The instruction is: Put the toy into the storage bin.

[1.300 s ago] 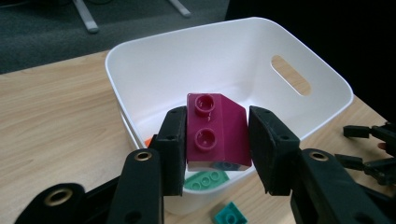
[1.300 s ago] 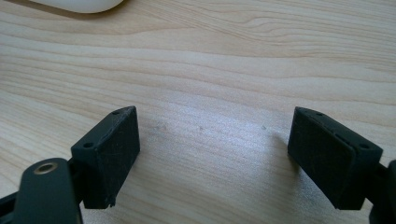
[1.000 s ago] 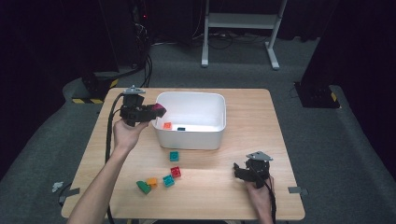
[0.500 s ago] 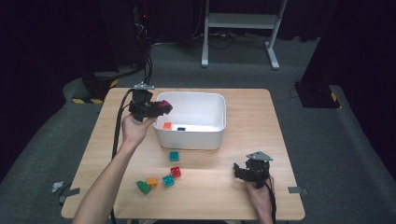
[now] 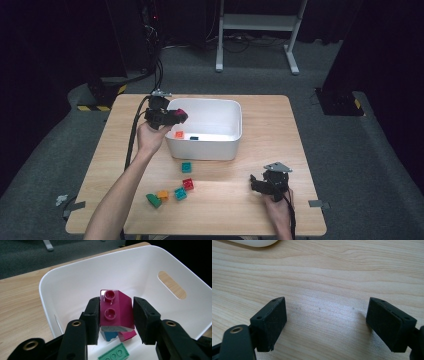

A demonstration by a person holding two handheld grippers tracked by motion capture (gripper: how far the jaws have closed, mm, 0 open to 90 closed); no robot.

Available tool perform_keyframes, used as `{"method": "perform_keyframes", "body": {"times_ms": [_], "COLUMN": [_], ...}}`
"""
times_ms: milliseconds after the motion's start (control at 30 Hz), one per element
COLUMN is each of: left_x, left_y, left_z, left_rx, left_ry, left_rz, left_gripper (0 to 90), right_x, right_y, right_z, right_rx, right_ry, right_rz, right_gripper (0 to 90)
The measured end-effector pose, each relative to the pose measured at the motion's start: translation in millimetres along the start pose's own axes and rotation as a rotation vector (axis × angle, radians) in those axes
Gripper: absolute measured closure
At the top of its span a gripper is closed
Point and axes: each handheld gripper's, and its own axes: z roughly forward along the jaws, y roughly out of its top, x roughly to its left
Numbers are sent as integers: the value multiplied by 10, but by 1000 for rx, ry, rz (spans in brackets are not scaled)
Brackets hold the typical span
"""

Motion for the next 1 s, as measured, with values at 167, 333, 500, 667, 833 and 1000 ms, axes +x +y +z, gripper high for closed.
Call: {"method": "perform_keyframes", "body": {"times_ms": [167,333,500,667,833,1000], "left_x": [2,-1,5,-12,0,18], "left_y": [1,-6,-7,-18,-36,-55], "left_z": [46,84,106,122,69,-4], "left_rx": [10,19,26,47,28,8], "left_ry": [4,6,6,35,32,23], "left_rz": [5,8,5,28,25,18], "left_gripper": [581,579,528,395,333,282], "right_x": [0,0,0,0,0,0], "right_y": [0,0,0,-1,-1,-1], "right_z": [0,0,0,0,0,0], "right_rx": [0,0,0,0,0,0], "right_ry": [0,0,0,0,0,0], "right_rz": [0,0,0,-1,-1,-1], "right_gripper": [166,166,166,166,166,166]}}
